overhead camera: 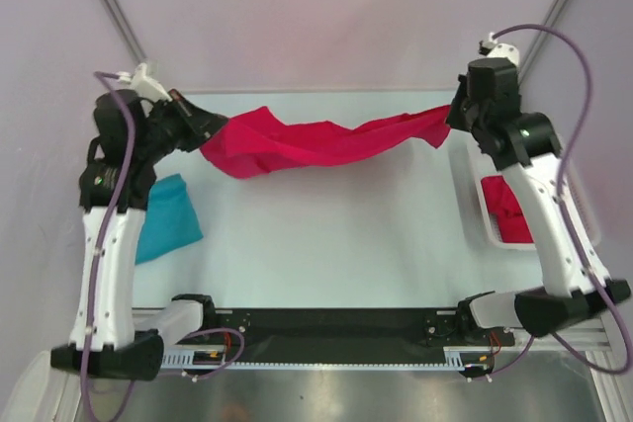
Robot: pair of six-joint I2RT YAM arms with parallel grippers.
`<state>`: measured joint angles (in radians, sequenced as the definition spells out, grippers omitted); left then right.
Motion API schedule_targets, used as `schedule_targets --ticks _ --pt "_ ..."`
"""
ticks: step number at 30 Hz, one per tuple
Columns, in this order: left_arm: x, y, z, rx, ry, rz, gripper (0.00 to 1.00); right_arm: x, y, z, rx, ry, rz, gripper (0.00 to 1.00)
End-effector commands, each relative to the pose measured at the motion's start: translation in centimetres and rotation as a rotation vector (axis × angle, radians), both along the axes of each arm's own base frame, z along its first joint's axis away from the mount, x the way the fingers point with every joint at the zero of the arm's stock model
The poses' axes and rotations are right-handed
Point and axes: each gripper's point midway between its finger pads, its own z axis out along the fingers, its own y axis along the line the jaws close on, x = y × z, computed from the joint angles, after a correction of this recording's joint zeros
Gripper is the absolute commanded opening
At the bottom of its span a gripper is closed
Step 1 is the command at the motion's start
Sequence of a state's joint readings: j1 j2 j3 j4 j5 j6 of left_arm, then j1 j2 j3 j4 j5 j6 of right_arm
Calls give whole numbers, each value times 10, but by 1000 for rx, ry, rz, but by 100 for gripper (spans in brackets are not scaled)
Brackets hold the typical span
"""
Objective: Fold and stack the t-shirts
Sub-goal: Flatten out the tshirt
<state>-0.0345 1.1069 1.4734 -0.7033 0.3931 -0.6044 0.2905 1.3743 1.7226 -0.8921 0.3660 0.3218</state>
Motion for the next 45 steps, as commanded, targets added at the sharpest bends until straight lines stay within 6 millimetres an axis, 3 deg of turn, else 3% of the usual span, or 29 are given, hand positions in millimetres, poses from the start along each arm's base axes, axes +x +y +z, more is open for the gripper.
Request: schedule_targets --ticks 1,3,7,11,14,17,18,19,20,21,22,23,24,25,26,27,29,30,31,32,34,35,37,38,39,40,43,44,45 --pt "-81 4 77 -57 -196 25 0 -68 -3 69 61 -141 15 0" --pt "-116 7 93 -93 -255 55 0 -92 -5 89 97 -193 36 0" --pt "-152 11 120 -122 -321 83 0 -117 -4 121 149 -249 80 0" --pt "-143 17 127 -85 -321 109 0 -103 4 130 147 -265 91 0" --pt "-108 21 123 -43 -301 127 0 -72 14 120 114 -232 87 0" --pt "-52 20 114 2 -251 111 0 -25 25 102 67 -192 73 0" --pt "-16 19 96 17 -182 105 0 -11 17 105 69 -200 48 0" --pt "0 18 103 21 -195 96 0 21 22 86 54 -150 45 0" --pt "18 18 101 28 -180 81 0 36 25 81 66 -138 56 0" --pt "62 17 76 30 -97 69 0 49 13 102 78 -193 27 0" --pt "76 24 101 26 -149 76 0 85 15 73 64 -129 22 0" --pt "125 14 65 -20 -39 -19 0 101 8 70 66 -126 8 0" --pt "134 7 101 -62 -121 -84 0 111 -9 98 82 -205 -22 0" --pt "156 9 102 -188 -96 -114 0 143 -11 69 87 -154 -23 0" --pt "190 10 76 -270 -34 -148 0 153 -19 71 107 -174 -29 0" --pt "193 7 93 -321 -76 -215 0 159 -25 78 137 -206 -30 0" --pt "219 26 88 -372 -67 -154 0 162 -46 75 196 -203 -45 0" --pt "221 31 97 -373 -105 -144 0 164 -53 82 197 -237 -51 0" --pt "220 38 103 -380 -121 -128 0 161 -56 69 176 -199 -61 0" --pt "208 41 122 -360 -173 -119 0 150 -72 85 161 -235 -90 0" --pt "196 57 141 -295 -255 -65 0 131 -81 109 140 -272 -108 0" --pt "170 58 169 -266 -323 -57 0 117 -81 127 129 -307 -104 0" --pt "146 70 197 -197 -418 9 0 97 -81 150 120 -357 -100 0" --pt "115 70 224 -166 -494 29 0 89 -81 156 115 -370 -96 0" --pt "105 74 232 -153 -519 52 0 72 -81 179 114 -433 -89 0" --pt "96 82 238 -145 -538 78 0 66 -80 184 112 -447 -86 0" --pt "67 81 245 -90 -561 101 0 63 -80 174 98 -402 -65 0" --pt "66 78 239 -78 -546 94 0 65 -79 163 93 -365 -62 0" --pt "80 80 209 -87 -465 85 0 69 -78 132 90 -264 -51 0"
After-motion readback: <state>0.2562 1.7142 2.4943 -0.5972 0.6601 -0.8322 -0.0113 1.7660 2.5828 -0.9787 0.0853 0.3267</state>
